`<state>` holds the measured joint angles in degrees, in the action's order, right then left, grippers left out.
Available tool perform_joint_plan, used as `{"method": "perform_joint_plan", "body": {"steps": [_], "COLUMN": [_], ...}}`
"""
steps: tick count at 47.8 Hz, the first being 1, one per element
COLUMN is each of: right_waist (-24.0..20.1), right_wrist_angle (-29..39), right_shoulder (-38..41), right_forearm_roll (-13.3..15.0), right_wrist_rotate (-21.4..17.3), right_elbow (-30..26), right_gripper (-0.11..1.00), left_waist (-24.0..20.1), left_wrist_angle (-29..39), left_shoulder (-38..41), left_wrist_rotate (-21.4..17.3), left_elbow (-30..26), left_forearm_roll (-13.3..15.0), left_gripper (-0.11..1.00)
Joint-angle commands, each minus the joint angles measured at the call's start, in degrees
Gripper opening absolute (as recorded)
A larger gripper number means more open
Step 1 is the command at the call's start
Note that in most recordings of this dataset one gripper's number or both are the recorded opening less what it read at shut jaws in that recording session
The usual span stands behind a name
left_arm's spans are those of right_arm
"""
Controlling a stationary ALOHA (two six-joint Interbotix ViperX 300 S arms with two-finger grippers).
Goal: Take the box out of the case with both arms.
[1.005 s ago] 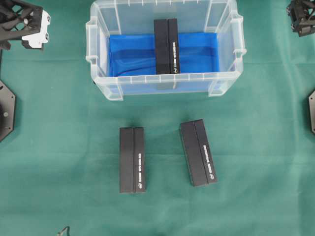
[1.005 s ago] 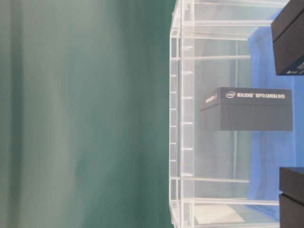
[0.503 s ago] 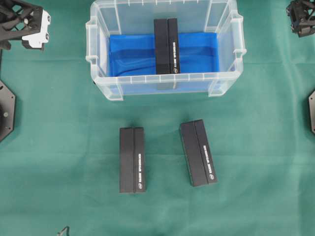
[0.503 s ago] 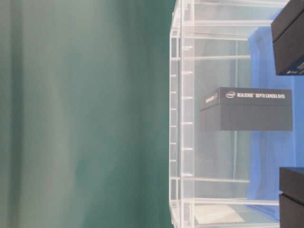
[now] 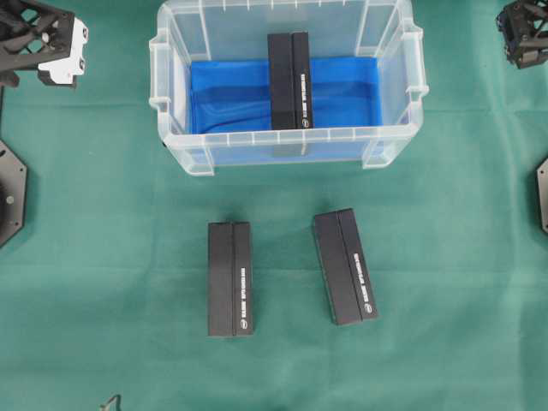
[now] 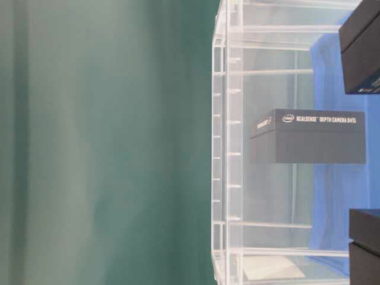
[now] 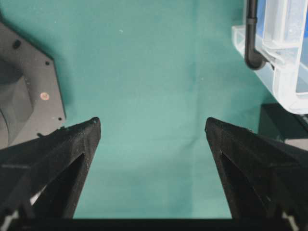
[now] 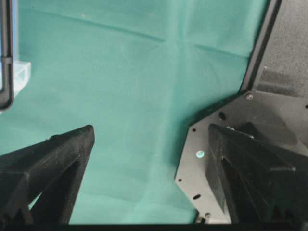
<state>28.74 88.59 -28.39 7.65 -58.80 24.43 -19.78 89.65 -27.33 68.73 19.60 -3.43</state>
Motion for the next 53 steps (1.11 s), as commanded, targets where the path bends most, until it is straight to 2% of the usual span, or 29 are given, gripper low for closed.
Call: {"method": "perform_joint_plan", "body": {"steps": [1, 53], "right_waist": [0.2, 0.2], "right_wrist_angle": [-0.2, -0.1], "right_shoulder": [-0.6, -0.7], "right_forearm_roll": [0.0, 0.2], "right_wrist_rotate": [-0.1, -0.1], "right_elbow": [-1.0, -0.9], "right_gripper": [0.95, 0.95], "left_waist": [-0.2, 0.7], "left_wrist_angle": [-0.1, 0.3], "left_shoulder": [-0.4, -0.6], "left_wrist_rotate": [0.0, 0.7], "left_elbow": [-0.8, -0.5], "left_forearm_roll": [0.1, 0.2], "left_gripper": [0.86, 0.86]}}
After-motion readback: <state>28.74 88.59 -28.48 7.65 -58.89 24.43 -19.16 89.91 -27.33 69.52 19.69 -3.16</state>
